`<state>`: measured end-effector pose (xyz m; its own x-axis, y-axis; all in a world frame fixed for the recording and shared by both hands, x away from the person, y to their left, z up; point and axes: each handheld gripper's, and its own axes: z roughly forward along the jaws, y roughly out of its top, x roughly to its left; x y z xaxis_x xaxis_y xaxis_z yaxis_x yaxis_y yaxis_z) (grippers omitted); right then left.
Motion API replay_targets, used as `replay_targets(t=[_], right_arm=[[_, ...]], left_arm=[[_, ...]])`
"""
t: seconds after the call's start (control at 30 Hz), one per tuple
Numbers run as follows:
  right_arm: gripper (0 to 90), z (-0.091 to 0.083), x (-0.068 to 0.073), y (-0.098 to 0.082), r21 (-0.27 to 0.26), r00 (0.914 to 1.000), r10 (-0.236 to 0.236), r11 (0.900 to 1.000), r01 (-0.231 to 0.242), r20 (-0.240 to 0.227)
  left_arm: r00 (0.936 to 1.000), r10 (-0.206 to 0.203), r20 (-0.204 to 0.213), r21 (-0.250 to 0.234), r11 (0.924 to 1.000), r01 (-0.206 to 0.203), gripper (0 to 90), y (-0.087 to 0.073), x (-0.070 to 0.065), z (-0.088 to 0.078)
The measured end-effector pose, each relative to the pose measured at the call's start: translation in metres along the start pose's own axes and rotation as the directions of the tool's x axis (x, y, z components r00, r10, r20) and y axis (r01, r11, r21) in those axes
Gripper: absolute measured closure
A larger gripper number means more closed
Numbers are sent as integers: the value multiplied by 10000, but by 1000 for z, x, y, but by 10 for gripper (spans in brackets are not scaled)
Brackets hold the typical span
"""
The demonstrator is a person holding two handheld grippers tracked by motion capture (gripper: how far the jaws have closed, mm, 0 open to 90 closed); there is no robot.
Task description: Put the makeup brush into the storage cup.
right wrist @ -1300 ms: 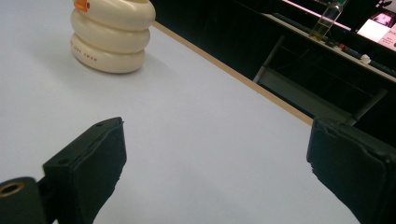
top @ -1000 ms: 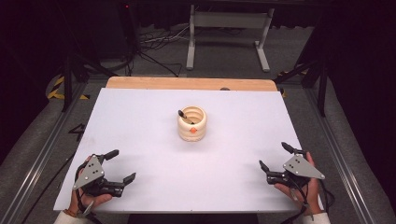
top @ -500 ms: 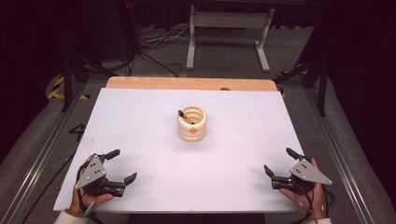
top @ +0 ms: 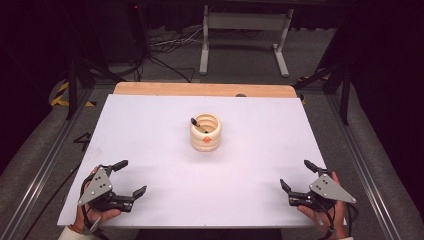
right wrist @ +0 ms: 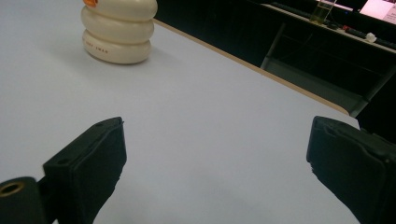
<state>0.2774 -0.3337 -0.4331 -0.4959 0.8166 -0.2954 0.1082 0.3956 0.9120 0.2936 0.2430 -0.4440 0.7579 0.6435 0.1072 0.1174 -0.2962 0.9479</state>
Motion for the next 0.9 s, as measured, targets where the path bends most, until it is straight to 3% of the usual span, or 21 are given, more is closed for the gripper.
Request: replay_targets(t=[0.9], right_arm=[[57,3,4,2,-22,9999,-84,10000,84,-126]], left_arm=[[10000,-38,-48,3,10000,38,43,0,2,1]])
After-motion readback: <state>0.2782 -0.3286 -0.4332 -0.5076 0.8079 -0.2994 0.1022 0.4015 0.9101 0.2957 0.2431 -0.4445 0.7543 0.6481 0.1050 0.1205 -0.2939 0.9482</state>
